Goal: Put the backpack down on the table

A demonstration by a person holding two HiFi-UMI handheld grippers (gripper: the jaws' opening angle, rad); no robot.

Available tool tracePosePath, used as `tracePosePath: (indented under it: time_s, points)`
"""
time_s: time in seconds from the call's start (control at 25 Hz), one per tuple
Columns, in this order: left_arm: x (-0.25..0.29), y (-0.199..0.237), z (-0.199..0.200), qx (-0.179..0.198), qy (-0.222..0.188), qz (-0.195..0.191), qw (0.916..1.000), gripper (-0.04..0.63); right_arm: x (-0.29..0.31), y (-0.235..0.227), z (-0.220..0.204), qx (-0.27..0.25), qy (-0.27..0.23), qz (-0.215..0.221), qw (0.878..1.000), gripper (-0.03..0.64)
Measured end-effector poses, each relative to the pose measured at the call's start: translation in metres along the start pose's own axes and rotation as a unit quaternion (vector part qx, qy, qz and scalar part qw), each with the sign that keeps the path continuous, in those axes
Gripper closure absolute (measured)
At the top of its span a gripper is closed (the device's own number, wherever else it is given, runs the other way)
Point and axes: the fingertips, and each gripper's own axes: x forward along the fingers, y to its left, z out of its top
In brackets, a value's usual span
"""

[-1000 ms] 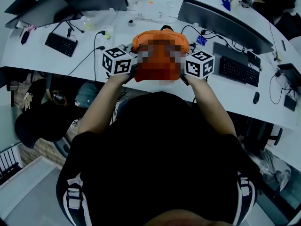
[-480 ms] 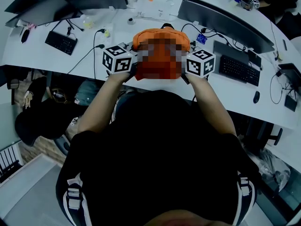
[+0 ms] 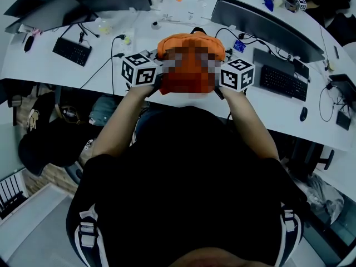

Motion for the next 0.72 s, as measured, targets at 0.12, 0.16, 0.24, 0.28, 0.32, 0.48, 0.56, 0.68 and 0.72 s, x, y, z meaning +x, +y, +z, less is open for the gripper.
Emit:
tracePosePath:
  time_s: [0.12, 0.16, 0.24, 0.28, 0.32, 0.48, 0.56, 0.68, 0.72]
  points:
    - [-0.003, 0.006, 0.0, -0.001, 0.001, -0.003, 1.0, 0.565, 0.006, 0.0, 0.0, 0.002, 0.0, -0.004, 1.0, 0.592]
    - [-0.004, 0.008, -0.001, -0.001, 0.002, -0.005, 1.0, 0.565, 0.009, 0.0, 0.0, 0.002, 0.001, -0.005, 1.0, 0.592]
    - [-0.006, 0.012, -0.001, -0.001, 0.002, -0.008, 1.0, 0.565, 0.013, -0.001, 0.0, 0.004, 0.002, -0.008, 1.0, 0.592]
    - [-0.007, 0.013, -0.001, -0.002, 0.003, -0.01, 0.9999, 0.565, 0.014, -0.001, 0.001, 0.004, 0.002, -0.009, 1.0, 0.592]
    - [-0.007, 0.015, -0.001, -0.002, 0.004, -0.011, 0.9999, 0.565, 0.016, -0.001, 0.001, 0.005, 0.002, -0.01, 1.0, 0.592]
    - [-0.01, 0.021, -0.002, -0.003, 0.01, -0.016, 0.9998, 0.565, 0.022, -0.001, -0.001, 0.012, 0.002, -0.014, 1.0, 0.592]
    - [-0.01, 0.024, -0.004, -0.005, 0.013, -0.02, 0.9997, 0.565, 0.025, -0.002, -0.001, 0.014, 0.003, -0.016, 1.0, 0.592]
    - [-0.012, 0.028, -0.005, -0.009, 0.017, -0.024, 0.9995, 0.565, 0.029, -0.003, -0.003, 0.018, 0.005, -0.021, 1.0, 0.592]
    - [-0.012, 0.03, -0.006, -0.01, 0.018, -0.026, 0.9995, 0.565, 0.031, -0.003, -0.003, 0.019, 0.005, -0.022, 1.0, 0.592]
